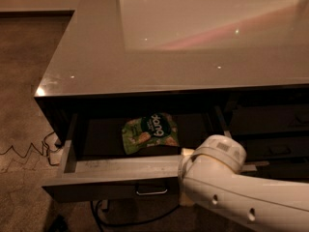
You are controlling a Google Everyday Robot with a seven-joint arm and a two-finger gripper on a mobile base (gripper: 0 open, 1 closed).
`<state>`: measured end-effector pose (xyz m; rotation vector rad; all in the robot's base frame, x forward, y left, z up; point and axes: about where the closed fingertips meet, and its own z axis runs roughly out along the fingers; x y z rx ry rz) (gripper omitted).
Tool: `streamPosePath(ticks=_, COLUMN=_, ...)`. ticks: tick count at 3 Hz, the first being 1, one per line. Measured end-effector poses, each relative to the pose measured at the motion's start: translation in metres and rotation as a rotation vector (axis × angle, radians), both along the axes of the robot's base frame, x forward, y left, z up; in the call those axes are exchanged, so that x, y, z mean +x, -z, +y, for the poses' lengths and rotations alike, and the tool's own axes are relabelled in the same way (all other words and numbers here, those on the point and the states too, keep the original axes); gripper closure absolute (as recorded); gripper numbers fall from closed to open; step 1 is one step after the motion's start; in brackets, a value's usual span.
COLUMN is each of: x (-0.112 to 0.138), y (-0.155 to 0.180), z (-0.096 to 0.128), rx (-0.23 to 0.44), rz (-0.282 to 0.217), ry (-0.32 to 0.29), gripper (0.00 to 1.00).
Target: Open top drawer
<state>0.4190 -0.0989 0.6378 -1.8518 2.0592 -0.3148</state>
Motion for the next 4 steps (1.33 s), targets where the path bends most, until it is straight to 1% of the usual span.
streamPosePath(ticks=1, x=-0.001, y=0.007, z=-0.005, rx=-0.058, rz=0.002, ry=0.029, gripper=0.42)
streamPosePath(ticks=2, x=-0.012, y=0.004, z=-0.01, rx=-0.088, rz=-0.036, ry=0.062, gripper=0.65)
streamPosePath(ticks=3, x=-0.027, y=-0.002, z=-0.015, rx=-0.095, rz=-0.076, ry=0.095, gripper=0.88)
streamPosePath(ticks=4, x=-0.027, y=-0.004, z=-0.015, rx=-0.095, rz=-0.076, ry=0.095, gripper=1.0)
